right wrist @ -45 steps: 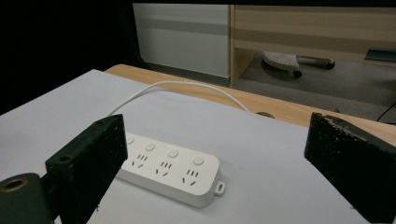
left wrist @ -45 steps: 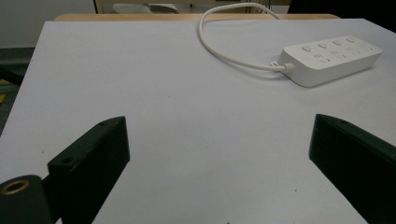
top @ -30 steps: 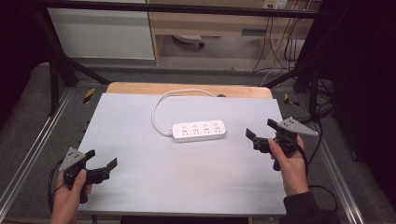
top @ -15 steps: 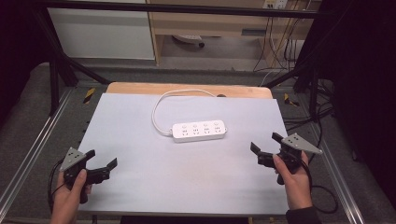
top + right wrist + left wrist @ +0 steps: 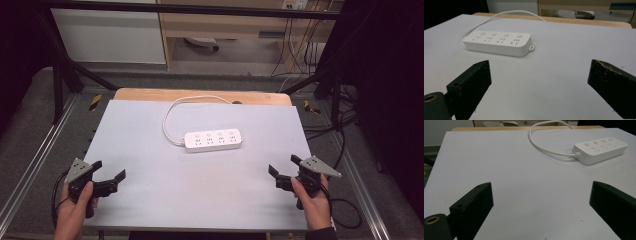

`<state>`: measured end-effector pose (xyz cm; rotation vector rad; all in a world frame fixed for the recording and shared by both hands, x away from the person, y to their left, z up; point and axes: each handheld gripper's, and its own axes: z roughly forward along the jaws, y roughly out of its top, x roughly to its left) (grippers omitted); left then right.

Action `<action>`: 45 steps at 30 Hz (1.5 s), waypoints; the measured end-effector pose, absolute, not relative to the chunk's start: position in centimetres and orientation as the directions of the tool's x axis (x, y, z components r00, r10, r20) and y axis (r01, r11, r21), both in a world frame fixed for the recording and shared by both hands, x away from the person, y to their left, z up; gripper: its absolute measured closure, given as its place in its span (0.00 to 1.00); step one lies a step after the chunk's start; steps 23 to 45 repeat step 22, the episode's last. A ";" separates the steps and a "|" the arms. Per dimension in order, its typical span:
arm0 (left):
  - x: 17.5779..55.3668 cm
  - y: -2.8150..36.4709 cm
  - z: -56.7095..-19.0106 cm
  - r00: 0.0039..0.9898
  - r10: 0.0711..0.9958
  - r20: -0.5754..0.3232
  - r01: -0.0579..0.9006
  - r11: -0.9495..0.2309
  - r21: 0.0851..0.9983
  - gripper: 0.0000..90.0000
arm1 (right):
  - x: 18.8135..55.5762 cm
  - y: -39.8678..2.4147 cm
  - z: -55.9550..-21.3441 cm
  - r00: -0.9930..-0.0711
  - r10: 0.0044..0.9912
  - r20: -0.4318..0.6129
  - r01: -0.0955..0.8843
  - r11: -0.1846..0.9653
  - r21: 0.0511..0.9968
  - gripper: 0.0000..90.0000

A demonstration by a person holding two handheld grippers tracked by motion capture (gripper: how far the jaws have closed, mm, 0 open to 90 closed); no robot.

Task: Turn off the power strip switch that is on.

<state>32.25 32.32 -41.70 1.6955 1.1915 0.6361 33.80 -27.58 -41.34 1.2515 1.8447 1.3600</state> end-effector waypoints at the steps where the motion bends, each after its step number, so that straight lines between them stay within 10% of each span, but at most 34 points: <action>1: 32.3 32.3 -41.7 0.393 0.914 -0.097 0.429 -0.090 0.899 0.06 | 33.8 -27.5 -41.6 -0.436 0.893 0.108 0.374 0.071 0.925 0.06; 45: 32.3 32.0 -41.7 0.405 0.909 -0.098 0.429 -0.094 0.899 0.06 | 35.1 -25.3 -44.3 -0.426 0.902 0.069 0.489 0.166 0.856 0.06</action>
